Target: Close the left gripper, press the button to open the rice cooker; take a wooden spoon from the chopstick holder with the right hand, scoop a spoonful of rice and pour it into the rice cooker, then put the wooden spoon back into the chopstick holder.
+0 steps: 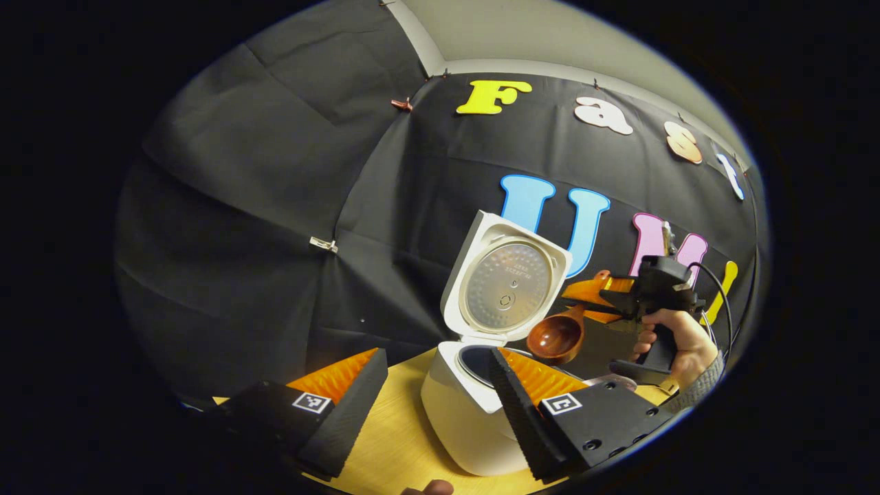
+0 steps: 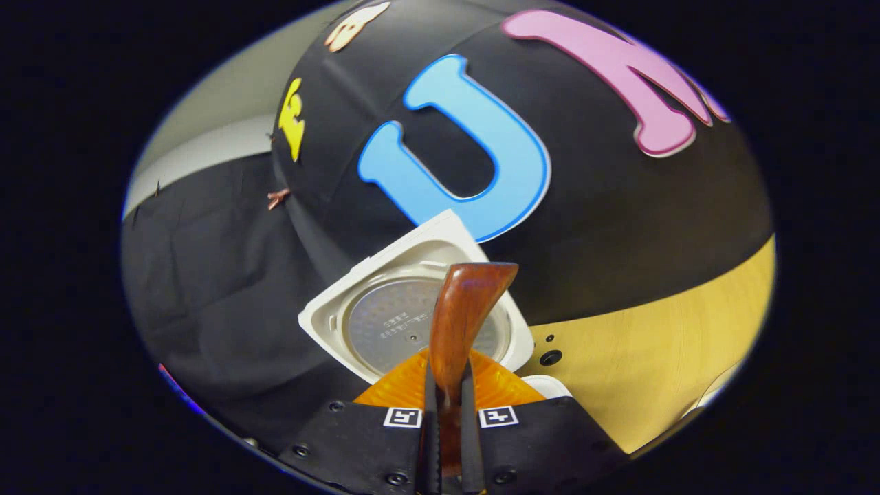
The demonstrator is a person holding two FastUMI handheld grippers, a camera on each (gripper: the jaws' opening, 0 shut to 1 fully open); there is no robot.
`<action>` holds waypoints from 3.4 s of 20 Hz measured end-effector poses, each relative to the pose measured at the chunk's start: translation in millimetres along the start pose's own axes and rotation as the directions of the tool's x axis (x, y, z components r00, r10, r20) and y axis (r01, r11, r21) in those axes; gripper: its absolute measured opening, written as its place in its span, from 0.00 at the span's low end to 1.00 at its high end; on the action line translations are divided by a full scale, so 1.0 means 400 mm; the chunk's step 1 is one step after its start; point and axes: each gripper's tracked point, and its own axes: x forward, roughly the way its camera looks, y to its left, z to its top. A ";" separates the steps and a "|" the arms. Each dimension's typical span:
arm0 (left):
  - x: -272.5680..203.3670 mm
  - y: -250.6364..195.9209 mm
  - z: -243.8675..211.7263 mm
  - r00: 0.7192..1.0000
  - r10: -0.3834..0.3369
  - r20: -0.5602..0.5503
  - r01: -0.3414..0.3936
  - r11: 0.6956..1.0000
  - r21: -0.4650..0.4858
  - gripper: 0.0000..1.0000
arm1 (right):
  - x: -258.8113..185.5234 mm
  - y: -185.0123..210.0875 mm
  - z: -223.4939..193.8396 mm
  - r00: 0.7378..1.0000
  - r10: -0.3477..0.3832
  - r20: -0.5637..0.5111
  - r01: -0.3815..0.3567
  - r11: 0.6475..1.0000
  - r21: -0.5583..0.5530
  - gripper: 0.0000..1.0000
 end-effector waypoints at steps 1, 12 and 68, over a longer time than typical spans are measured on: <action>-0.001 -0.003 0.003 1.000 -0.001 0.002 0.001 1.000 0.004 0.95 | -0.020 -0.024 0.023 1.000 -0.008 0.018 0.007 1.000 0.015 0.15; -0.004 -0.115 0.013 0.998 -0.043 0.034 0.041 0.997 0.064 0.95 | -0.504 -0.395 0.326 0.944 -0.207 0.256 0.197 0.978 0.064 0.16; 0.253 -0.518 0.379 0.961 -0.204 0.186 0.179 0.973 0.143 0.95 | -1.329 -0.720 0.262 0.731 -0.480 0.485 0.646 0.717 -0.263 0.57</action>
